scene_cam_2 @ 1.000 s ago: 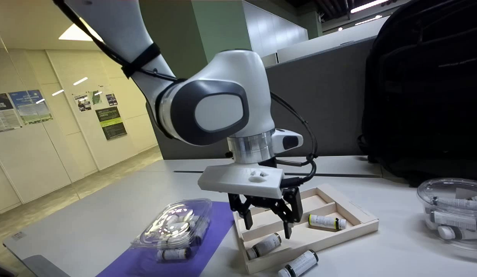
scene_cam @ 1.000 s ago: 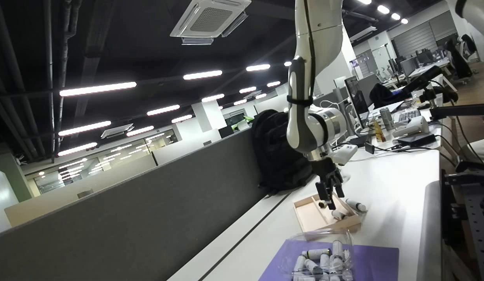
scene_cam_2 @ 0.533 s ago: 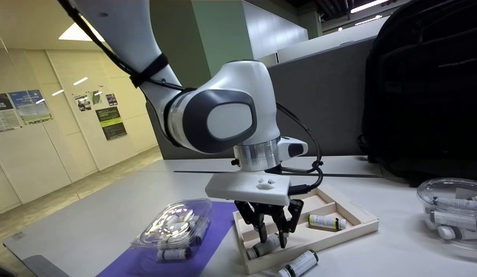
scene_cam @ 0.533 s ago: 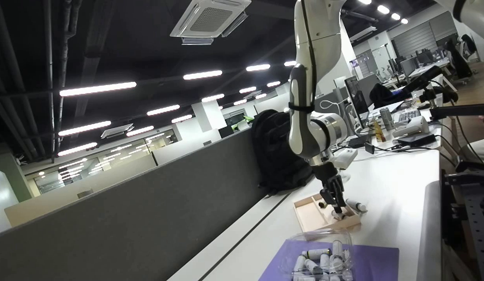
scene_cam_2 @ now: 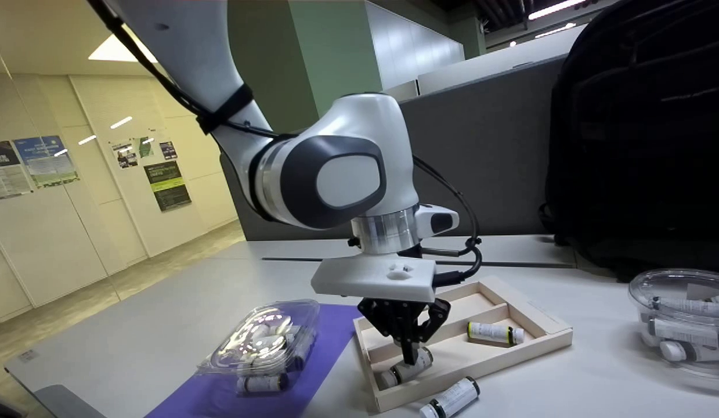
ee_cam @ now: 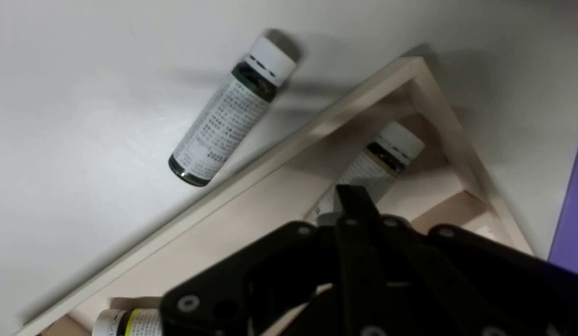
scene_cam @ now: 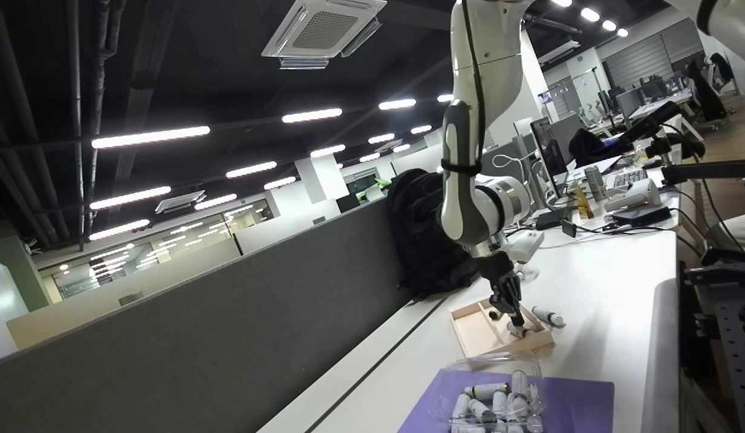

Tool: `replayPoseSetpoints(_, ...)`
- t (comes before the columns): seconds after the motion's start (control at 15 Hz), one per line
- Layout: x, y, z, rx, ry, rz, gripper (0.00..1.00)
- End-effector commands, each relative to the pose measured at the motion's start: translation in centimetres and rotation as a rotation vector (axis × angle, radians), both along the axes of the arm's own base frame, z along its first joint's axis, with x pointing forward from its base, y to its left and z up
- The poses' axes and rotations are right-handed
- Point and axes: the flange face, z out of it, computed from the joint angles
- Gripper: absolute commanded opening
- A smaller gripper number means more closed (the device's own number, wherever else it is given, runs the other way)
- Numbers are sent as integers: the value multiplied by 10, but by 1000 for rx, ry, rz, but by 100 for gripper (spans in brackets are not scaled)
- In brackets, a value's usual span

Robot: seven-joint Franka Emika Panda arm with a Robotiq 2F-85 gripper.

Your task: Take the bottom bottle from the right compartment of the box and place it on the table

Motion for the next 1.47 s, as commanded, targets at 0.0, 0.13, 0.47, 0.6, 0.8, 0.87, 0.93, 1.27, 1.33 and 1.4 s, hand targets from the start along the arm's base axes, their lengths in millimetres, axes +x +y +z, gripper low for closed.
replayPoseSetpoints(0.0,7,0,-1,1,-1,-23,34)
replayPoseSetpoints(0.13,7,0,-2,3,0,-27,46)
replayPoseSetpoints(0.47,5,0,-8,6,6,-37,80)
replayPoseSetpoints(0.6,5,-1,-11,7,12,-42,94)
replayPoseSetpoints(0.8,5,-3,-14,10,14,-55,64)
replayPoseSetpoints(0.87,6,-4,-15,10,15,-57,68)
replayPoseSetpoints(0.93,6,-4,-16,11,15,-58,67)
replayPoseSetpoints(1.27,6,-6,-18,14,16,-62,31)
replayPoseSetpoints(1.33,5,-5,-17,15,14,-60,26)
replayPoseSetpoints(1.4,5,-4,-13,17,7,-56,19)
